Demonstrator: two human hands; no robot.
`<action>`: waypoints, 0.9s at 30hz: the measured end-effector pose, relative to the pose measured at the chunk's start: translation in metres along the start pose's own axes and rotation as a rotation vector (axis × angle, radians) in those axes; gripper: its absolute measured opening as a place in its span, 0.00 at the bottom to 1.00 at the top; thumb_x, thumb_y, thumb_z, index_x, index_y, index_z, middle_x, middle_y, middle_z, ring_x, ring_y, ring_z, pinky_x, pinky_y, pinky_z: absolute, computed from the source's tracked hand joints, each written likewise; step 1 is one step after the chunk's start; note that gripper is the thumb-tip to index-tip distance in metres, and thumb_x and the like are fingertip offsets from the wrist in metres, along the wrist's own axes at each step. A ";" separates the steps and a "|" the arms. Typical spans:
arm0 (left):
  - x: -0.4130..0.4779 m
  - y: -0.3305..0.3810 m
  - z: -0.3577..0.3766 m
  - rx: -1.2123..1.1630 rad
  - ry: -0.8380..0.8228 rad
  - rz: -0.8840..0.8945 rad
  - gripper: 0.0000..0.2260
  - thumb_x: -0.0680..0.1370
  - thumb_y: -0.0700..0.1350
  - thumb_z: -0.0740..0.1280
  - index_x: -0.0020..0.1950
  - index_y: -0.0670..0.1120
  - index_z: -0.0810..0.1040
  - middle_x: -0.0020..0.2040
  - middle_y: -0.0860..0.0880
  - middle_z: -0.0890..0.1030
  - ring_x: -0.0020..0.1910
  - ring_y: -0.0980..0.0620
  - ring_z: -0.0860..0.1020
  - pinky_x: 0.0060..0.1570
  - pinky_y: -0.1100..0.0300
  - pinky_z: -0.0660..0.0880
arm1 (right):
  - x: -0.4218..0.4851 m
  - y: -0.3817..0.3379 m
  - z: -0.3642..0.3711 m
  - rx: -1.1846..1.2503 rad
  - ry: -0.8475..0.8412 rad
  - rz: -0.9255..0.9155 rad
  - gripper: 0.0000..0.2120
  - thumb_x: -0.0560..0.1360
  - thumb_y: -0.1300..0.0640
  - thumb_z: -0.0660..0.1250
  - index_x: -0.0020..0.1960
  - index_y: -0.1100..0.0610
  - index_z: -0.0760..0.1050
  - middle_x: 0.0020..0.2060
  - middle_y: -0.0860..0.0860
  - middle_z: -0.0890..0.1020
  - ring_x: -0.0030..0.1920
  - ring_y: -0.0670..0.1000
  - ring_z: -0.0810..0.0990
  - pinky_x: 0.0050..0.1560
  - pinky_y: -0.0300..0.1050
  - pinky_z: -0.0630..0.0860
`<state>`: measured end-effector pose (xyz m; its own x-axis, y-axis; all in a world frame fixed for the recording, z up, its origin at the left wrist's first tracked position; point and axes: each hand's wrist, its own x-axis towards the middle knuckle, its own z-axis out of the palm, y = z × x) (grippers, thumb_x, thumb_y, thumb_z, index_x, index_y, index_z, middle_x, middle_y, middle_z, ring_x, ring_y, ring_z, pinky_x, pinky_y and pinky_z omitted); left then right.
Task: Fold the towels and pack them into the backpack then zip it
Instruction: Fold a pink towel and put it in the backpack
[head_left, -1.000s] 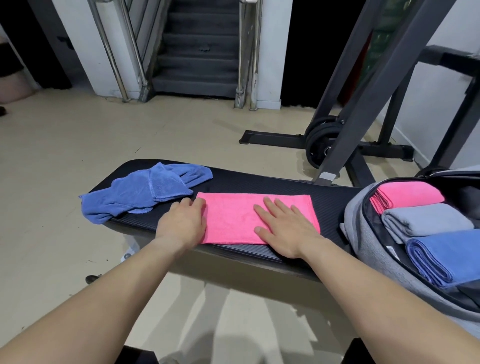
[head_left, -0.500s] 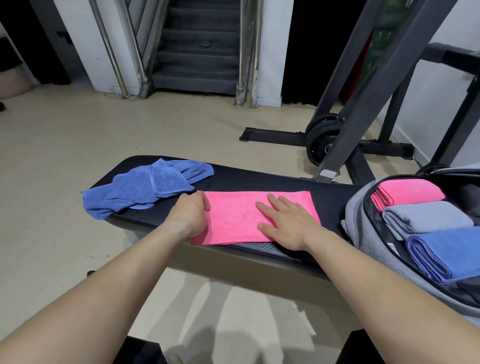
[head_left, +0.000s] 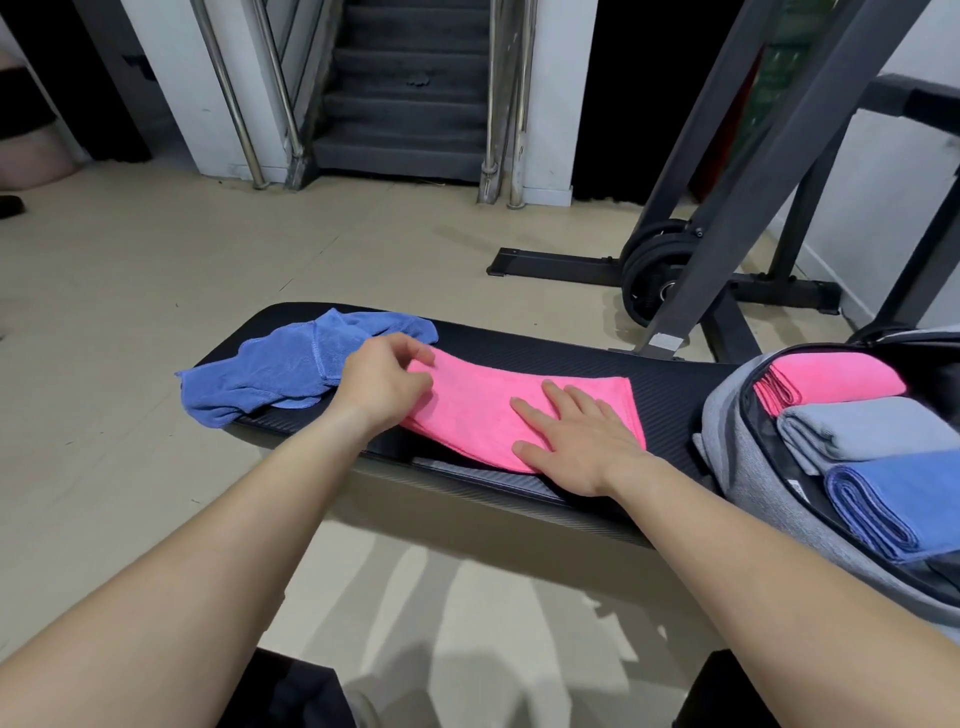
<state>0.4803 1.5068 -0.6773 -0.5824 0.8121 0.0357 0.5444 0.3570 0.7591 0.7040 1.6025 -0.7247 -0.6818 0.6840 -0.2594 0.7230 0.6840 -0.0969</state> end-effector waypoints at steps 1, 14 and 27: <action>0.000 0.006 -0.001 -0.052 0.020 0.014 0.12 0.73 0.37 0.68 0.53 0.51 0.84 0.50 0.54 0.82 0.49 0.53 0.79 0.44 0.64 0.73 | 0.001 -0.004 0.001 -0.010 0.010 0.007 0.31 0.80 0.32 0.46 0.80 0.36 0.42 0.81 0.50 0.41 0.81 0.55 0.40 0.79 0.60 0.43; -0.001 0.057 0.022 -0.237 0.031 0.169 0.12 0.75 0.39 0.67 0.55 0.50 0.85 0.50 0.53 0.85 0.45 0.57 0.79 0.53 0.64 0.75 | 0.011 -0.042 -0.005 -0.047 0.102 -0.034 0.33 0.78 0.31 0.46 0.80 0.42 0.53 0.79 0.54 0.55 0.77 0.60 0.54 0.72 0.62 0.56; -0.005 0.072 0.079 0.069 -0.193 0.269 0.13 0.75 0.42 0.69 0.57 0.51 0.85 0.56 0.53 0.84 0.54 0.57 0.79 0.57 0.67 0.70 | -0.028 0.054 -0.013 0.108 0.056 0.137 0.32 0.79 0.39 0.59 0.80 0.44 0.55 0.79 0.52 0.57 0.76 0.59 0.56 0.73 0.60 0.62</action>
<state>0.5704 1.5647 -0.6743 -0.2911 0.9515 0.0999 0.7063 0.1433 0.6932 0.7601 1.6236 -0.7102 -0.5788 0.7842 -0.2234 0.8154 0.5540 -0.1678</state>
